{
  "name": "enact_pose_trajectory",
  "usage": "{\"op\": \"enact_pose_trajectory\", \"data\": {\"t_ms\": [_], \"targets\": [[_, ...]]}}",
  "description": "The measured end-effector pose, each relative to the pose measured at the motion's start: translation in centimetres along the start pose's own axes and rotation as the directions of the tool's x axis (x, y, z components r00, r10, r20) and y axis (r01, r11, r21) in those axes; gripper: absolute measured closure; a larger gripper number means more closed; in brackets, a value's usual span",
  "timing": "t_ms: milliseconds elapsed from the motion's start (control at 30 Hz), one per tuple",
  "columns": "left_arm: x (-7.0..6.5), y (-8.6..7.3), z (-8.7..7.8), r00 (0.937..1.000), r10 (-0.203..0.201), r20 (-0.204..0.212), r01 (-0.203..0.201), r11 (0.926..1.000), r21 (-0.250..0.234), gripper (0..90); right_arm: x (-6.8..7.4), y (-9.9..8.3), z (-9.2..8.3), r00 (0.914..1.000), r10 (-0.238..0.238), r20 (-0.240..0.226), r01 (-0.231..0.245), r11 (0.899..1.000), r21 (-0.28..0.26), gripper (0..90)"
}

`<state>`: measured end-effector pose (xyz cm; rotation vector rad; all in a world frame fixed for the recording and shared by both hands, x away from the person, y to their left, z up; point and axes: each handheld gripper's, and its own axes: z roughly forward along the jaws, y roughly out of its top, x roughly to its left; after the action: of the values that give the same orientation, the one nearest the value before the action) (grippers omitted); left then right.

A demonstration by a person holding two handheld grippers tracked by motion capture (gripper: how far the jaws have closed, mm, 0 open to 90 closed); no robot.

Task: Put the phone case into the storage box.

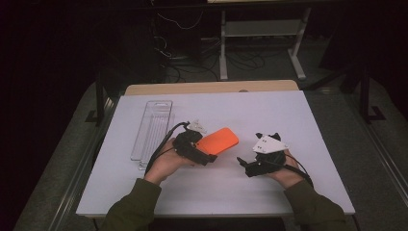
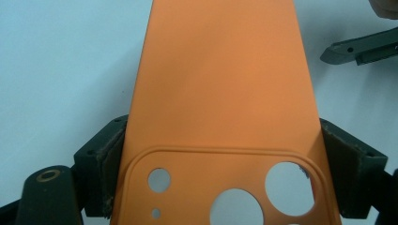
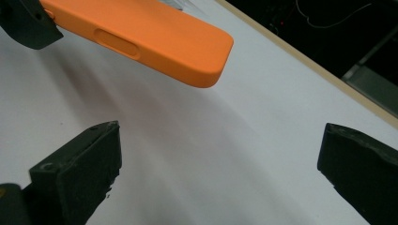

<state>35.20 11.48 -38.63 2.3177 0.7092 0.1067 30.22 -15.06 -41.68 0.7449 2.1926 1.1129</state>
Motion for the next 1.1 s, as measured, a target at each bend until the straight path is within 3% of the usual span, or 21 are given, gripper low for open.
{"op": "enact_pose_trajectory", "data": {"t_ms": [267, 300, 600, 967, 1000, 1033, 1100], "targets": [[0.0, 0.0, 0.0, 0.9999, 0.011, 0.001, -0.011, 0.9999, 0.013, 15.2, 0.3, 0.1, 0.0, 0.9986, -0.049, 0.016, 0.05, 0.999, -0.009, 0.0], [0.0, 0.0, 0.0, 0.9999, 0.011, 0.0, -0.011, 0.9999, 0.012, 15.2, 0.3, 0.1, 0.0, 0.9969, -0.075, 0.023, 0.075, 0.997, -0.014, 0.0], [0.1, 0.0, 0.0, 0.9997, 0.023, -0.002, -0.023, 0.9995, 0.02, 15.2, 0.8, 0.1, 0.0, 0.9895, -0.136, 0.05, 0.137, 0.99, -0.019, 0.0], [0.0, 0.0, 0.0, 0.9998, 0.022, -0.001, -0.022, 0.9996, 0.02, 15.3, 1.1, 0.3, -0.2, 0.9729, -0.211, 0.094, 0.214, 0.977, -0.022, 0.0], [-0.1, 0.0, 0.1, 1.0, -0.002, -0.001, 0.002, 1.0, 0.0, 15.2, 1.2, 0.3, -0.2, 0.9719, -0.213, 0.1, 0.216, 0.976, -0.021, 0.0], [-0.1, 0.0, 0.1, 1.0, 0.0, -0.002, 0.0, 1.0, 0.003, 15.2, 1.2, 0.3, -0.2, 0.9704, -0.22, 0.101, 0.223, 0.975, -0.022, 0.0], [-0.1, -0.1, 0.0, 1.0, 0.004, -0.001, -0.004, 1.0, 0.005, 15.2, 1.1, 0.4, -0.3, 0.9613, -0.252, 0.112, 0.255, 0.967, -0.016, 0.0]]}}
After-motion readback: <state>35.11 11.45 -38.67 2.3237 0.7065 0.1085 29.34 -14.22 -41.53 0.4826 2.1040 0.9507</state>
